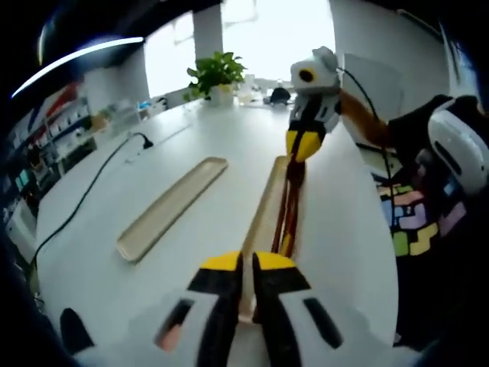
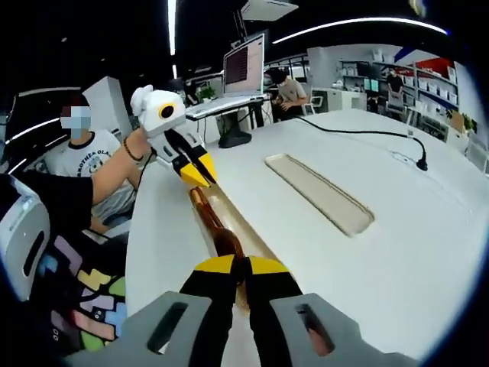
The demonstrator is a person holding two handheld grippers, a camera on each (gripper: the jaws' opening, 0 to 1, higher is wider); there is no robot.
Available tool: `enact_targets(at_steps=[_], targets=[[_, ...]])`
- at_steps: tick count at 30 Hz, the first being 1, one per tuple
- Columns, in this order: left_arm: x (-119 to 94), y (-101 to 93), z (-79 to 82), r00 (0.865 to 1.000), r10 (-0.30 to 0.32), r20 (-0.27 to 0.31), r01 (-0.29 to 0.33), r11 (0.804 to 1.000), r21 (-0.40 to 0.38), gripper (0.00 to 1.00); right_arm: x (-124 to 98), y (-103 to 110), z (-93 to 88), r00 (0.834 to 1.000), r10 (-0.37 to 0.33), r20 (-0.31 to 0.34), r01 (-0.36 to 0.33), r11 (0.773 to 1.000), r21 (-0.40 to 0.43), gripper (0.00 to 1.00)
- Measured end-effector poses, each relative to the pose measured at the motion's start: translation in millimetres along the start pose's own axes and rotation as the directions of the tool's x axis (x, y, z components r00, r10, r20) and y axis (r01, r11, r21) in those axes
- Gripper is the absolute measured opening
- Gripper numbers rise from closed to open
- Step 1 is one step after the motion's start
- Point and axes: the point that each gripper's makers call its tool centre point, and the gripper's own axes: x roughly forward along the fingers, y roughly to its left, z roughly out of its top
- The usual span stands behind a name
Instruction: Arrange the utensils inside the cutlery case until each visible utensil rests in its matching compartment.
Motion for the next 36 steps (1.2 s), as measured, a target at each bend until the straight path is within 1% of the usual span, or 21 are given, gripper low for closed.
enact_targets(at_steps=[3,6,8,12,16,20,22,24,27,31,34,36], targets=[[1,-1.3,-0.2,1.000,0.001,0.000,-0.001,1.000,0.004,0.05,3,2,-6.7,0.999,0.039,-0.030,-0.037,0.996,0.080,0.03],[2,-3.2,-2.3,1.000,-0.004,-0.008,0.004,1.000,0.009,0.05,4,2,-9.0,0.998,0.048,-0.037,-0.045,0.996,0.070,0.03],[3,-3.8,-4.3,1.000,-0.009,-0.015,0.009,1.000,0.011,0.05,4,4,-11.5,0.997,0.050,-0.053,-0.046,0.997,0.068,0.03],[7,1.1,-10.8,0.999,-0.009,-0.038,0.010,1.000,0.013,0.05,2,3,-13.7,0.997,0.036,-0.069,-0.033,0.998,0.049,0.03],[9,2.3,-12.8,0.999,-0.017,-0.037,0.017,1.000,-0.001,0.05,1,6,-16.3,0.996,0.037,-0.082,-0.034,0.999,0.037,0.03],[12,4.5,-14.6,0.999,-0.016,-0.039,0.015,1.000,-0.008,0.05,-1,9,-18.0,0.995,0.024,-0.096,-0.026,1.000,-0.018,0.04],[14,5.2,-16.1,0.999,-0.019,-0.042,0.019,1.000,-0.014,0.05,-2,8,-15.3,0.996,0.018,-0.087,-0.021,0.999,-0.039,0.05],[15,5.2,-16.8,0.999,-0.020,-0.042,0.019,1.000,-0.017,0.05,-5,5,-12.0,0.997,-0.006,-0.076,0.000,0.998,-0.070,0.09],[15,4.8,-16.5,0.999,-0.022,-0.038,0.021,1.000,-0.021,0.05,-10,6,-10.5,0.997,-0.021,-0.079,0.011,0.992,-0.124,0.09],[16,3.7,-15.8,0.999,-0.021,-0.036,0.020,1.000,-0.018,0.05,-13,5,-7.6,0.997,-0.038,-0.074,0.026,0.987,-0.161,0.10],[16,2.9,-14.5,0.999,-0.019,-0.034,0.018,1.000,-0.014,0.05,-14,1,-3.3,0.996,-0.064,-0.060,0.053,0.983,-0.174,0.09],[16,1.8,-13.3,0.999,-0.018,-0.031,0.018,1.000,-0.009,0.05,-13,0,2.8,0.997,-0.073,-0.037,0.065,0.982,-0.176,0.05]])
